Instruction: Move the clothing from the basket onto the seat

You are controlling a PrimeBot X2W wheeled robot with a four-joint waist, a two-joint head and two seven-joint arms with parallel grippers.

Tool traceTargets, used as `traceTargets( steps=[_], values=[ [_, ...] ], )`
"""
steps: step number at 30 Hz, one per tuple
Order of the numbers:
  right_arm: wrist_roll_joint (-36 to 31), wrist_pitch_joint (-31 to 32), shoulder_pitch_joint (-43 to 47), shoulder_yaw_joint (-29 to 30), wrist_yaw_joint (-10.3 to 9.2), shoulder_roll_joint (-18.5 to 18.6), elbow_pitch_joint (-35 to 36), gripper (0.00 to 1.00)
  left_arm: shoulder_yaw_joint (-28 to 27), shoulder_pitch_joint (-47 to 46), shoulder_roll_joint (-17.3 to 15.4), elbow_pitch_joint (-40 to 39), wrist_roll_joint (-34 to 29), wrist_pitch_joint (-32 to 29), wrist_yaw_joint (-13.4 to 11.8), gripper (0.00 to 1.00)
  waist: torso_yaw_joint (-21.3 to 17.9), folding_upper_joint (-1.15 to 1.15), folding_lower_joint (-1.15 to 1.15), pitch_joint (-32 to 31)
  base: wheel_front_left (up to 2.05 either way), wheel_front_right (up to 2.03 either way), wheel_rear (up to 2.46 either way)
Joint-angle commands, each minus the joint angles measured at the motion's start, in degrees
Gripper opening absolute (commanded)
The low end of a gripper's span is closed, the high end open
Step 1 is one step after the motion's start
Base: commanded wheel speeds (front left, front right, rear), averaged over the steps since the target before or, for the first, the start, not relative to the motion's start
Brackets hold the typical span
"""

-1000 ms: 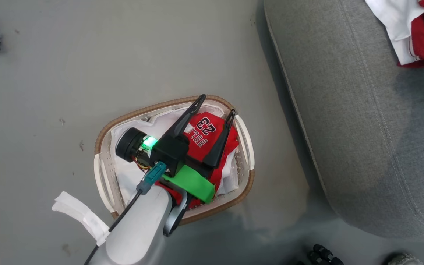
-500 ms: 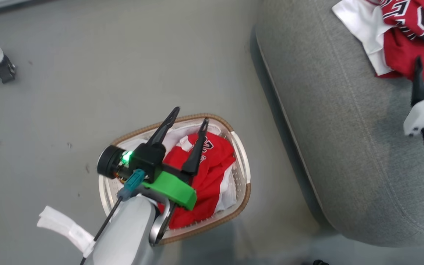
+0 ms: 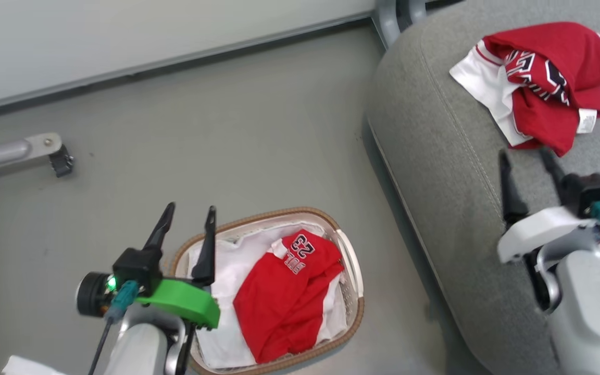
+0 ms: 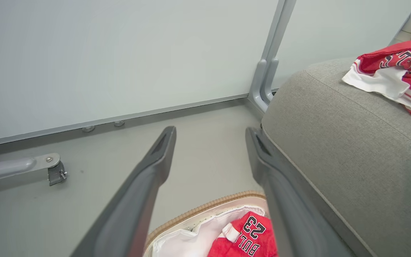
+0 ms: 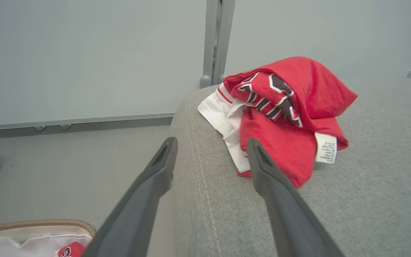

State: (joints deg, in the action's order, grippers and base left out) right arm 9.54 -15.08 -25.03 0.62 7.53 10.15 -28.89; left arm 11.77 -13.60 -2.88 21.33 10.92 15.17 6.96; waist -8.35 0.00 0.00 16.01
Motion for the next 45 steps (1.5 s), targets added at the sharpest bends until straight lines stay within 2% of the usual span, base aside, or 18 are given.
traceTargets(
  steps=[1,9,16,19,24,36,40,45],
  values=[
    [0.6,-0.1,1.6,-0.7,-0.08,-0.6,0.5,1.0,-1.4,1.6,-0.1,0.2,-0.3,0.0,-0.5,1.0,2.7,0.0,0.0,-3.2,0.0,0.0,0.0],
    [-0.1,-0.1,5.9,-2.9,-0.08,-4.0,3.5,1.0,-7.5,5.8,-0.1,0.3,0.4,0.0,-2.6,1.0,6.2,0.0,0.0,-6.9,0.0,0.0,0.0],
    [-0.7,-0.1,10.8,-2.8,-0.08,-5.7,5.5,1.0,-10.0,10.1,-0.1,-0.4,0.8,0.0,-4.0,1.0,8.8,0.0,0.0,-10.6,0.0,0.0,0.0],
    [-0.9,-0.1,12.9,-2.6,-0.08,-6.3,6.2,1.0,-10.4,11.9,-0.1,-0.7,0.8,0.0,-3.7,1.0,9.4,0.0,0.0,-11.9,0.0,0.0,0.0],
    [-1.1,-0.1,15.9,-2.5,-0.08,-6.8,6.8,1.0,-10.4,14.8,-0.1,-1.0,1.4,0.0,-3.4,1.0,9.9,0.0,0.0,-14.1,0.0,0.0,0.0],
    [-0.7,-0.1,17.6,-3.8,-0.08,-7.1,5.8,1.0,-9.6,16.2,-0.1,-1.2,3.0,0.0,-2.9,1.0,9.4,0.0,0.0,-14.7,0.0,0.0,0.0],
    [-0.3,-0.1,16.6,-4.3,-0.08,-7.1,6.0,1.0,-8.0,15.6,-0.1,0.2,3.2,0.0,-2.3,1.0,9.0,0.0,0.0,-13.8,0.0,0.0,0.0],
    [0.2,-0.1,13.8,-4.9,-0.08,-7.1,7.7,1.0,-4.9,11.8,-0.1,2.3,4.3,0.0,-1.9,1.0,7.9,0.0,0.0,-9.4,0.0,0.0,0.0]
  ],
)
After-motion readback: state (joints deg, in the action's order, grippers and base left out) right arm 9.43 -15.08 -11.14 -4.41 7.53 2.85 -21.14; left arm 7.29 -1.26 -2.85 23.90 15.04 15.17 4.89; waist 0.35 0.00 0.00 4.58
